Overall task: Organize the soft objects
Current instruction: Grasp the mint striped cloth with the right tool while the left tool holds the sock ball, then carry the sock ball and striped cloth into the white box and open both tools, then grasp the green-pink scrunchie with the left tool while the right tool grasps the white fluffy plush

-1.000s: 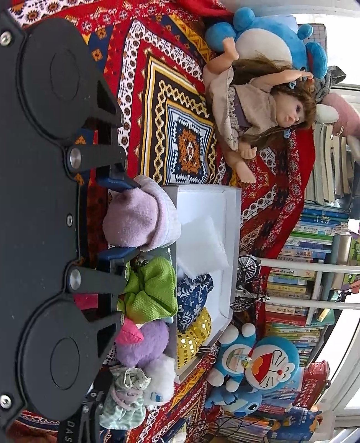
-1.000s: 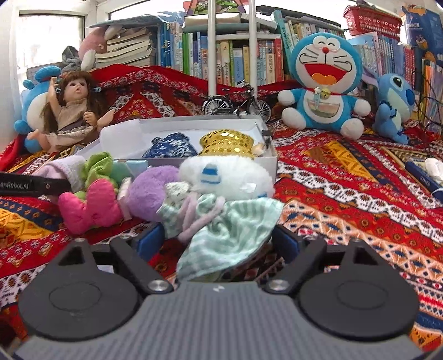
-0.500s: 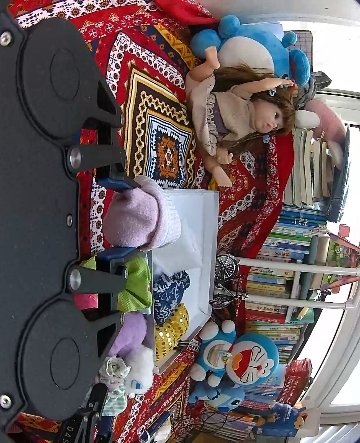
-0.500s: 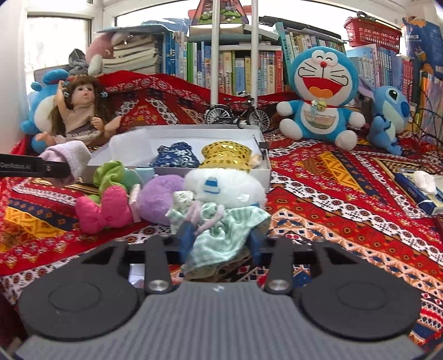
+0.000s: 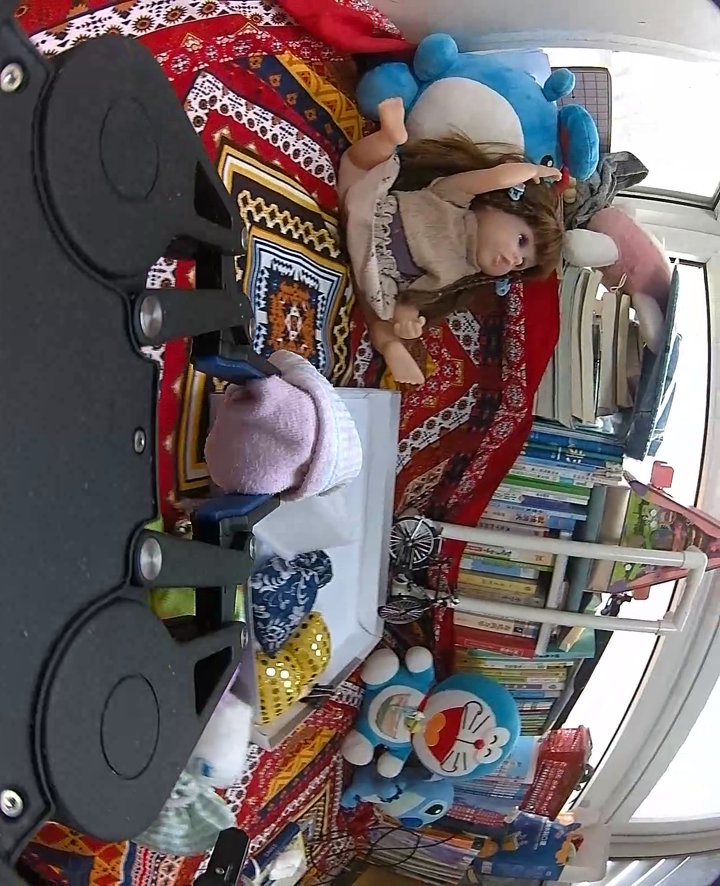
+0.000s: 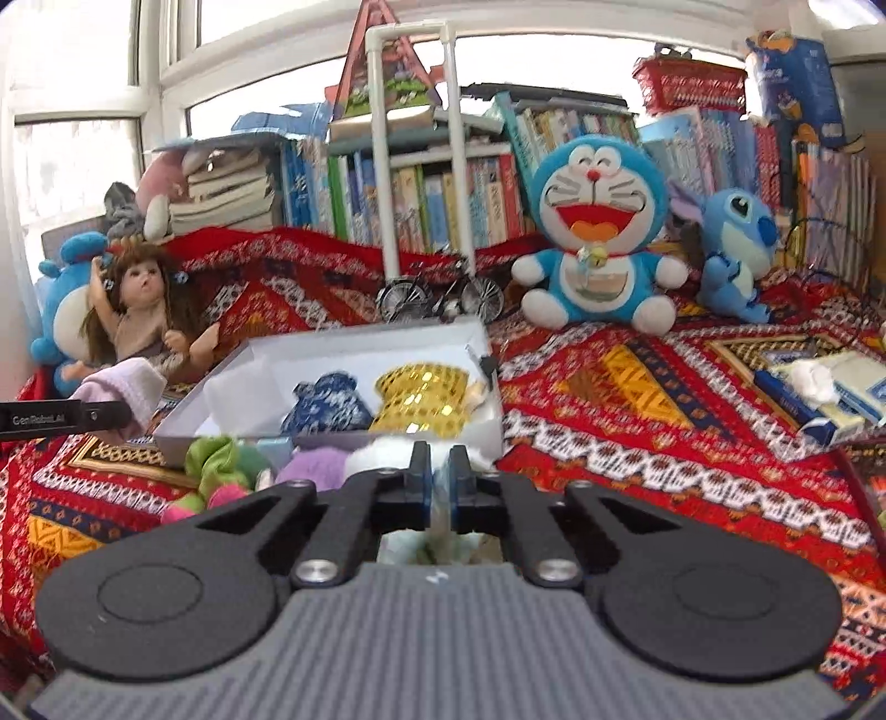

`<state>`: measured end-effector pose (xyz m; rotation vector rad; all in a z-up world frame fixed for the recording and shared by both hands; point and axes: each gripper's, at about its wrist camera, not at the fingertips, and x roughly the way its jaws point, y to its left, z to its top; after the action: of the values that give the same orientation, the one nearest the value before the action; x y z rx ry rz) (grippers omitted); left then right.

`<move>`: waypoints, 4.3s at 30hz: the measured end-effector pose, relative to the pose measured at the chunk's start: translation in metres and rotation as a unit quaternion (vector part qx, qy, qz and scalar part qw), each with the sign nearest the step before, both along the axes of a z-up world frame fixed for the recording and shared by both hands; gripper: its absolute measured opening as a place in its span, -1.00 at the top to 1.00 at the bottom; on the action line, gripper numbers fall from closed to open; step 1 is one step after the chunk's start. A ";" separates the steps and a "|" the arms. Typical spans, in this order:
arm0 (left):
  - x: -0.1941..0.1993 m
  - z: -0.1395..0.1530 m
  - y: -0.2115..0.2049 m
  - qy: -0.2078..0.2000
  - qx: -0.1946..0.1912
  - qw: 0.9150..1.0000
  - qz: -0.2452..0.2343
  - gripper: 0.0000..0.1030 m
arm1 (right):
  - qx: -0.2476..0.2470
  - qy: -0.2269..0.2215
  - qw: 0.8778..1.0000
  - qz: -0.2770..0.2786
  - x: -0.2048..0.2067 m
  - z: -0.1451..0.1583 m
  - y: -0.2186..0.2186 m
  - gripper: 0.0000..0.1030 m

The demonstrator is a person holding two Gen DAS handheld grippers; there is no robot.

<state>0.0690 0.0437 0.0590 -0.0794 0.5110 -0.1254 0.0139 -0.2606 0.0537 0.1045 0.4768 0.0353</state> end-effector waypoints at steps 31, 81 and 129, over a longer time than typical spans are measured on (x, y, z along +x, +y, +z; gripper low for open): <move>0.008 -0.011 -0.001 0.015 0.002 1.000 -0.003 0.25 | -0.099 0.077 0.992 0.016 0.005 -0.057 0.031 0.11; 0.143 -0.015 -0.027 0.044 -0.039 0.998 -0.021 0.24 | 0.137 0.119 0.980 0.085 0.203 -0.016 0.031 0.14; 0.017 -0.010 -0.039 -0.006 -0.023 0.995 -0.100 -0.67 | 0.033 0.032 0.994 0.103 0.089 -0.009 0.021 -0.67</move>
<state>0.0865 0.0048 0.0488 -0.0723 0.5037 -0.3334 0.1024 -0.2395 0.0445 0.1208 0.5483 0.2515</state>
